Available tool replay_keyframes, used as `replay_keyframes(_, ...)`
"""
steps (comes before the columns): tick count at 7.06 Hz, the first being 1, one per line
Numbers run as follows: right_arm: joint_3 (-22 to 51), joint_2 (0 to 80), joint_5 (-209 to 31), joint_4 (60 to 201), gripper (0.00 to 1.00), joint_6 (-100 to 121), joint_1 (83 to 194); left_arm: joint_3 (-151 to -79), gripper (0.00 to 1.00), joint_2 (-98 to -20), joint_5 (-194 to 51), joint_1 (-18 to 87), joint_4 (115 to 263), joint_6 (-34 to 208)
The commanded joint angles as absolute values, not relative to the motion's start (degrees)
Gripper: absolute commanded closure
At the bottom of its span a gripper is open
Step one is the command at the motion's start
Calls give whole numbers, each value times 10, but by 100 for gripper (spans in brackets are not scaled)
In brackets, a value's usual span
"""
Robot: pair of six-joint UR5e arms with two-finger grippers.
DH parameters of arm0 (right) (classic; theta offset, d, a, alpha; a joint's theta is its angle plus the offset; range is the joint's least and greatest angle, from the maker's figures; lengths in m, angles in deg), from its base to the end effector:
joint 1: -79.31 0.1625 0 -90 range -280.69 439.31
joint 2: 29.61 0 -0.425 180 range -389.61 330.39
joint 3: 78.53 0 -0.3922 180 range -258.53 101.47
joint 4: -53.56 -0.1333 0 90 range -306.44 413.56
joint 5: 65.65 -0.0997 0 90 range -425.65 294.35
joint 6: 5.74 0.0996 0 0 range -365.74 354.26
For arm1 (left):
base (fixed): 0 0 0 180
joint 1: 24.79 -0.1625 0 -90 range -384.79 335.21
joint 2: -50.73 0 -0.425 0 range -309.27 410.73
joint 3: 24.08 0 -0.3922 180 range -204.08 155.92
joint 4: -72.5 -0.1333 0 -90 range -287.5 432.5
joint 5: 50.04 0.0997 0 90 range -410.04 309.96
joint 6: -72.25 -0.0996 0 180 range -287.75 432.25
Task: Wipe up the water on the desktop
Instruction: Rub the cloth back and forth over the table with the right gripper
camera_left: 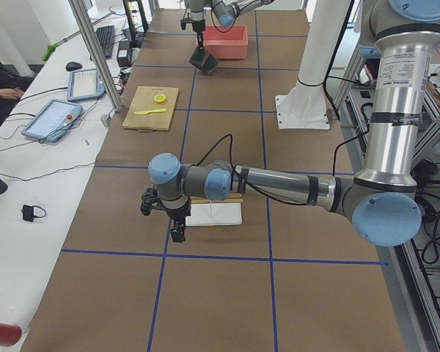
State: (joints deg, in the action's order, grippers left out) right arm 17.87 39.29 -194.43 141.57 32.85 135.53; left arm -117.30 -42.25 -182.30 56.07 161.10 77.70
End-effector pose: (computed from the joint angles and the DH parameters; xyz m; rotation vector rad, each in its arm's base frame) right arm -0.2891 -0.5597 0.3964 0.0087 -0.8253 -0.0950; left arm 0.0167 -0.5215 0.6097 -0.0143 0.7416 0.0923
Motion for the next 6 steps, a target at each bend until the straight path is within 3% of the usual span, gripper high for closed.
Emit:
replay_keyframes(1, 212, 358, -1842, 1501, 100, 329, 1282, -1169, 1, -422, -1823, 561, 1611, 777)
replay_keyframes(6, 246, 338, -1840, 1503, 100, 395, 1152, -1157, 1, -424, -1823, 562, 1612, 776)
